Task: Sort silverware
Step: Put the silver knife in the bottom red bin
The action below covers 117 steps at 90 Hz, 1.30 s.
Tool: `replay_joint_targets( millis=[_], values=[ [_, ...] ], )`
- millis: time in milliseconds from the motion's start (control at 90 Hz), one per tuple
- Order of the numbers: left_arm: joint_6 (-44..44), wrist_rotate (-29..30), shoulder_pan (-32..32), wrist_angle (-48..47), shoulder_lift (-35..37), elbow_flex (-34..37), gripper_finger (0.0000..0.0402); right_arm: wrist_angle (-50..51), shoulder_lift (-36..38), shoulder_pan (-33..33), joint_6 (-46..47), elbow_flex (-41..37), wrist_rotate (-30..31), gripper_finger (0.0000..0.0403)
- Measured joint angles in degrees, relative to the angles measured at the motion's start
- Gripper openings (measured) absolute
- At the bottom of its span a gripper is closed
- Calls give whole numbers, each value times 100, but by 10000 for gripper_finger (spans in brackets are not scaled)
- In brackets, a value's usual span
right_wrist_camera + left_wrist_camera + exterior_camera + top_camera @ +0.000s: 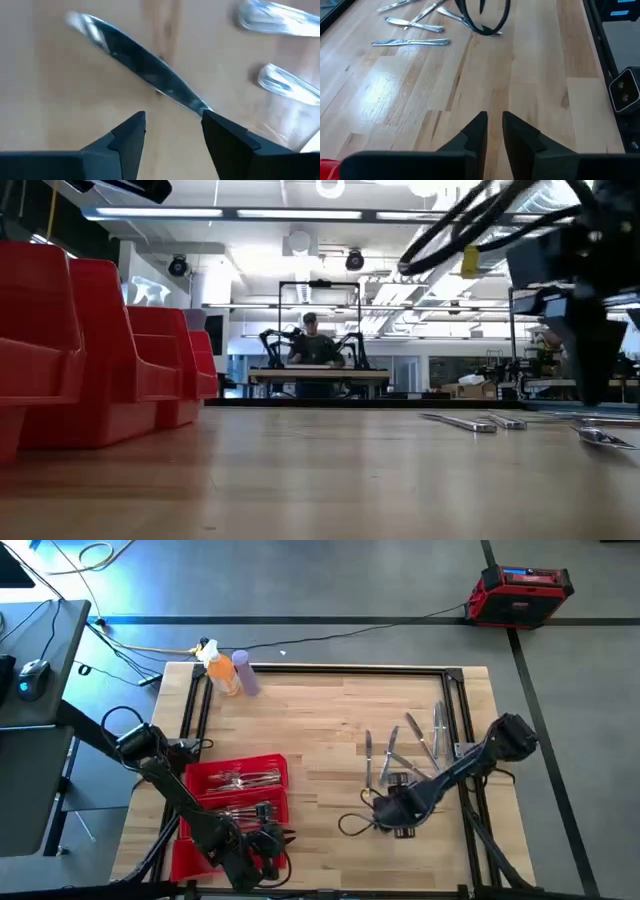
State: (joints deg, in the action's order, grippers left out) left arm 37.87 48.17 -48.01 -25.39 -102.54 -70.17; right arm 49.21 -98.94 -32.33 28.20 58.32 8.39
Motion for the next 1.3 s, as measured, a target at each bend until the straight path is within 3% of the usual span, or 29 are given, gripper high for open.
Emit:
replay_joint_targets(
  millis=[256, 389, 456, 567, 656, 856, 1144, 1300],
  values=[
    [43, 39, 69, 55, -7, 0, 42, -1381, -114, -63, 509, -580, -3, 113],
    [-347, 14, 254, 620, -78, 0, 42, -2251, -186, 47, 325, -534, 369, 66],
    [-863, -253, 442, 1098, -193, 0, 42, -2641, -201, 111, 88, -461, 500, 48],
    [-1735, -1175, 875, 2119, -460, 0, 42, -2854, -201, 239, -98, -141, 487, 29],
    [-2034, -1725, 1228, 2608, -646, -3, 42, -2470, -196, 270, 159, 182, 476, 25],
    [-2368, -2537, 1810, 2613, -974, -215, 36, -1739, -166, -67, 927, 498, 491, 39],
    [-2862, -2702, 2331, 1807, -1655, -991, 2, -1856, -164, -738, 3537, -137, 1123, 75],
    [-2955, -2963, 2631, 1209, -2134, -1539, 0, -2278, -164, -760, 4244, -482, 1564, 75]
  ],
)
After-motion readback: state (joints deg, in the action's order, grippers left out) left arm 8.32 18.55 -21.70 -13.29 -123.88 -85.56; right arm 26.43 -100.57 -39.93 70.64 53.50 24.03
